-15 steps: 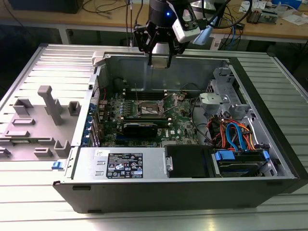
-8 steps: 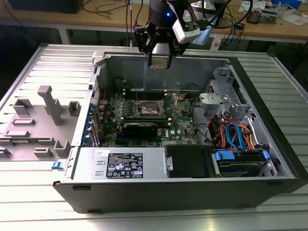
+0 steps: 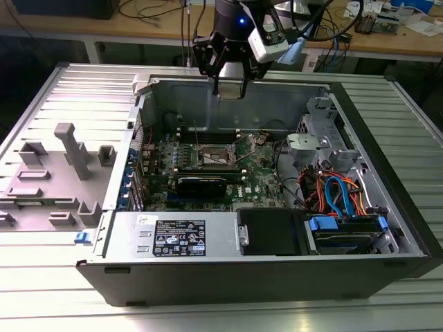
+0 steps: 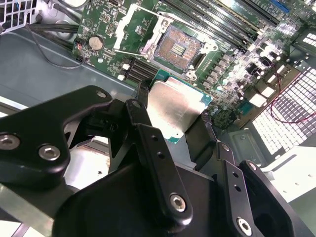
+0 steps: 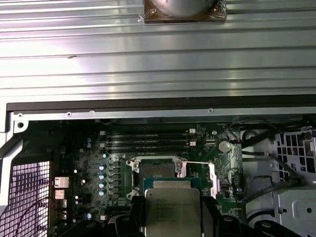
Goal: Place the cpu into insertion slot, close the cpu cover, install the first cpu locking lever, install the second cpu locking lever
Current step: 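Place the cpu into insertion slot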
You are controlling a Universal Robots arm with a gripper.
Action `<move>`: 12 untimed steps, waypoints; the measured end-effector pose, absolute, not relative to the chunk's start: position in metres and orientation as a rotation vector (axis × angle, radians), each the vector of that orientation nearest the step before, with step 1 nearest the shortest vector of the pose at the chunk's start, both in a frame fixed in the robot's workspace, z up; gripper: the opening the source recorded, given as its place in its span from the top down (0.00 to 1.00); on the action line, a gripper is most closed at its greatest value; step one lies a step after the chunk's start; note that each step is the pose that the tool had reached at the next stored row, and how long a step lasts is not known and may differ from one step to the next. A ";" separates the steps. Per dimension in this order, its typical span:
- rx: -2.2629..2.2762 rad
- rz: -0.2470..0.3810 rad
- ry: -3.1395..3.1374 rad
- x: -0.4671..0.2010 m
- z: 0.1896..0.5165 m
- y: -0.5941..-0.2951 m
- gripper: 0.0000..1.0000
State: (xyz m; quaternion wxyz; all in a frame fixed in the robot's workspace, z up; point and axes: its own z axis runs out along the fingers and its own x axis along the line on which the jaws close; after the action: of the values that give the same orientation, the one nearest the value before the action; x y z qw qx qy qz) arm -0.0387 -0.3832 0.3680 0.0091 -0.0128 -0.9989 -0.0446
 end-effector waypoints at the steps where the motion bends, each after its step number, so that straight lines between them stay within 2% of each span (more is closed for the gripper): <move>1: -0.040 -0.139 -3.120 -0.039 0.368 -0.383 0.46; 12: -0.129 -0.140 -3.120 -0.039 0.368 -0.385 0.46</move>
State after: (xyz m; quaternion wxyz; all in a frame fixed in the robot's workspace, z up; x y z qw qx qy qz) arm -0.0387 -0.3853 0.3679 0.0078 -0.0413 -0.9981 -0.0449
